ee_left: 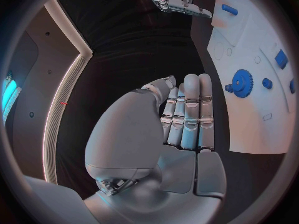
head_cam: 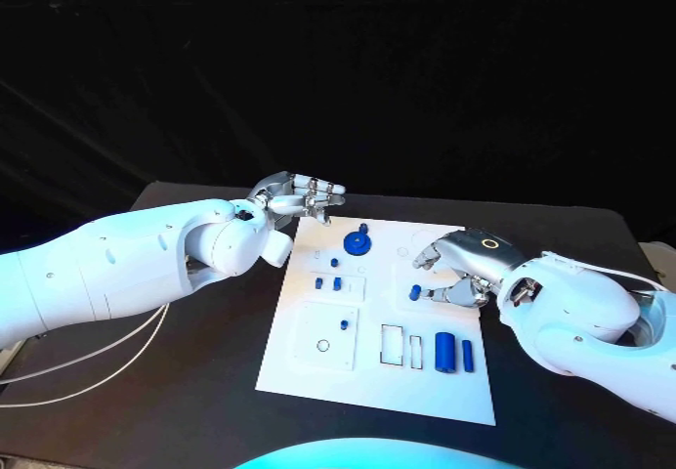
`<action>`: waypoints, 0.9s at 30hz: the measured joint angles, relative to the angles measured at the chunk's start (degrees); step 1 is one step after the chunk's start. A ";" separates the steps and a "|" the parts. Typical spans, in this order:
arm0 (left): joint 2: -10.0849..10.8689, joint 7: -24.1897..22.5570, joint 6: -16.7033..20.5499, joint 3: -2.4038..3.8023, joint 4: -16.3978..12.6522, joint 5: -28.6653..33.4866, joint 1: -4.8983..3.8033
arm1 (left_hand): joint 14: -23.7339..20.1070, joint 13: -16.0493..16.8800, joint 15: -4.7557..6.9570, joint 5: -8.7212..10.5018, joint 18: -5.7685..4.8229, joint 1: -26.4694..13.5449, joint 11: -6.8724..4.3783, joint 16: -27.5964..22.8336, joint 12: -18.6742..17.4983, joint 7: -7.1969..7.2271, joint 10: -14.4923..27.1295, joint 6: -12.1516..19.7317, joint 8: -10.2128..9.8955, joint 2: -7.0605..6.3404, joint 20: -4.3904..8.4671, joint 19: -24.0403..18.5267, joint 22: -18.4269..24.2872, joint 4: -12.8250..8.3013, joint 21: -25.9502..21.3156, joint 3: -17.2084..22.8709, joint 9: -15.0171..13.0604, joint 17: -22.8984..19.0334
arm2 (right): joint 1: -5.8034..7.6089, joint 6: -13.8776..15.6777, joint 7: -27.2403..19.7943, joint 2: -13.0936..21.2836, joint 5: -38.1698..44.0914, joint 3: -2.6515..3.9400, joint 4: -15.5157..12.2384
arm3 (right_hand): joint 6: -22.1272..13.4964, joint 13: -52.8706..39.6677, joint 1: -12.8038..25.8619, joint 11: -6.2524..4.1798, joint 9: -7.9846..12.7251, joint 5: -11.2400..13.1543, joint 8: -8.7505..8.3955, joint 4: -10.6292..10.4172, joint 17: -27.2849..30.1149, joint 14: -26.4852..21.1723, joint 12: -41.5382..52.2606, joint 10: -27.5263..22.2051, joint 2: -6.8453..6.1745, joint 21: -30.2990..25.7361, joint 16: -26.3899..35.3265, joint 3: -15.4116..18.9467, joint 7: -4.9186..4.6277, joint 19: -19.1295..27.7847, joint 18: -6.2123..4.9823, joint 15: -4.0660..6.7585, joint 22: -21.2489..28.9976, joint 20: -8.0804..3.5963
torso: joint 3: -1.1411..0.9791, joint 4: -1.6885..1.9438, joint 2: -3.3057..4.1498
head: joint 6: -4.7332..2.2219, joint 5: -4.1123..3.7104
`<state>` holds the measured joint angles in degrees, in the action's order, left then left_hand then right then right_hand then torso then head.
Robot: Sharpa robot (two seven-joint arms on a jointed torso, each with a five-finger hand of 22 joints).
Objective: Assemble the parts on the task board
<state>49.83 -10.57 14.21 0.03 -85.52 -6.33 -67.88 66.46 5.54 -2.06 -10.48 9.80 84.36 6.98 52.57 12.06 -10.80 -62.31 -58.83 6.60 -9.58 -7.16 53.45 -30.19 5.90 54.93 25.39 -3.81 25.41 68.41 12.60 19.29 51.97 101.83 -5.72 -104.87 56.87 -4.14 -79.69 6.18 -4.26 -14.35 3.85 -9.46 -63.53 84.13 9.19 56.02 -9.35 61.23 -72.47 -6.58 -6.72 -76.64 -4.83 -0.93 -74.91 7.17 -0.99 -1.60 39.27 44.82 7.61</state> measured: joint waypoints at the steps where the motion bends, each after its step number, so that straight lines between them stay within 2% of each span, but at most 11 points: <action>1: 0.00 0.00 -0.01 0.00 0.00 0.00 0.00 | 0.00 0.00 0.00 0.00 0.00 -0.02 0.00 0.00 0.15 0.00 0.00 0.00 0.00 0.02 0.00 0.00 0.01 0.00 0.00 0.00 0.00 0.00 | 0.03 -0.50 0.05 -0.01 -0.05 -0.01 0.13 | -0.18 0.00 -0.12 -0.09 0.00 -0.08 0.00 -0.10 0.00 0.00 0.11 -0.09 0.12 0.00 0.00 0.12 0.18 0.00 0.00 0.00 0.00 0.00 | 0.01 0.01 0.00 | -0.01 -0.07; 8: 0.10 0.05 -0.06 -0.01 0.01 0.00 0.00 | 0.00 0.00 0.00 0.00 0.00 -0.02 0.00 0.00 0.15 0.00 0.00 0.00 0.00 0.02 0.00 0.00 0.01 0.00 0.00 0.00 0.00 0.00 | 0.02 -3.37 0.33 -0.30 -0.35 -0.15 0.95 | -0.17 0.00 -0.35 -0.09 0.00 -0.08 0.00 -0.35 0.00 0.00 0.70 -0.09 0.35 0.00 0.00 0.66 0.18 0.00 0.00 0.00 0.00 0.00 | 0.05 0.03 0.03 | 0.08 -0.03; 13: 0.13 0.10 -0.10 -0.01 0.11 0.00 0.00 | 0.00 0.00 0.00 0.00 0.00 -0.02 0.00 0.00 0.15 0.00 0.00 0.00 0.00 0.02 0.00 0.00 0.01 0.00 0.00 0.00 0.00 0.00 | -0.39 -4.32 0.40 -1.22 -0.57 -0.33 1.88 | 0.01 -0.01 -1.37 -0.13 0.00 -0.08 0.00 -0.59 -0.26 0.00 2.13 -0.04 1.38 0.52 -0.02 0.90 0.36 -0.51 0.00 0.00 0.01 -0.25 | 0.05 0.02 0.04 | 0.21 0.08; 15: 0.13 0.11 -0.11 -0.01 0.13 0.00 0.00 | 0.00 -0.01 0.00 0.00 0.00 -0.02 0.00 0.00 0.15 0.00 0.00 0.00 0.00 0.02 0.00 0.00 0.01 0.00 0.00 0.00 0.00 0.00 | -0.63 -4.35 0.40 -1.68 -0.68 -0.37 2.24 | -0.29 -0.03 -1.61 -0.65 0.00 -0.08 0.00 -0.59 -0.48 0.00 3.00 0.75 1.62 1.25 -0.34 0.90 0.06 -0.98 0.00 0.00 0.01 -0.34 | 0.05 0.00 0.04 | 0.25 0.15; 17: 0.13 0.13 -0.14 -0.01 0.14 0.00 0.00 | 0.00 -0.01 0.00 0.00 0.00 -0.02 0.00 0.00 0.15 0.00 0.00 0.00 0.00 0.02 0.00 0.00 0.01 0.00 0.00 0.00 0.00 0.00 | -0.82 -4.30 0.40 -2.25 -0.81 -0.41 2.71 | -0.68 -0.09 -2.26 -0.79 -0.01 -0.08 0.00 -0.60 -0.51 0.00 3.68 1.76 2.26 1.97 -0.34 0.89 0.30 -1.51 0.00 0.00 0.01 -0.61 | 0.05 0.00 0.04 | 0.27 0.19; 22: 0.14 0.16 -0.19 -0.01 0.13 0.00 0.00 | 0.00 0.04 0.00 0.00 0.00 -0.02 -0.21 0.00 0.15 0.00 0.20 0.00 0.00 0.02 0.00 0.00 0.00 0.00 0.00 0.00 0.00 0.00 | -1.14 -3.85 0.33 -3.36 -1.05 -0.45 3.56 | -0.49 -0.10 -3.53 -1.72 -0.08 0.87 0.00 -1.25 -0.74 -0.11 4.78 4.93 3.54 4.05 -0.56 -0.78 0.10 -2.49 -0.01 0.78 -0.01 -1.24 | 0.04 0.06 0.04 | 0.41 0.24; 27: 0.20 0.20 -0.23 -0.01 0.12 0.00 0.00 | 0.00 0.04 0.00 0.00 0.00 -0.02 -0.21 0.00 0.15 0.00 0.21 0.00 0.00 0.02 0.00 0.00 0.07 0.00 -0.21 0.00 0.00 -0.06 | -1.44 -3.40 0.23 -4.14 -1.24 -0.46 4.42 | 0.35 0.05 -3.74 -2.31 -0.16 1.50 0.00 -1.91 -0.85 -0.14 4.93 7.17 3.74 4.61 -0.78 -2.20 -0.34 -3.03 -0.01 1.21 -0.04 -1.77 | 0.02 0.06 0.05 | 0.50 0.32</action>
<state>50.02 -10.37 13.97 0.01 -85.40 -6.33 -67.87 66.46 5.58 -2.06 -10.48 9.80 84.34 6.76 52.57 12.21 -10.80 -62.11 -58.83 6.60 -9.56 -7.16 53.45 -30.12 5.90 54.72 25.39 -3.81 25.35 66.97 9.20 19.52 47.83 100.59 -6.18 -100.45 57.22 -4.09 -83.43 3.87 -4.42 -12.85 3.85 -11.37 -64.38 83.99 14.13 63.19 -5.61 65.84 -73.26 -8.79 -7.06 -79.67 -4.84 0.27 -74.95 5.39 -0.98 -1.54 39.32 45.32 7.93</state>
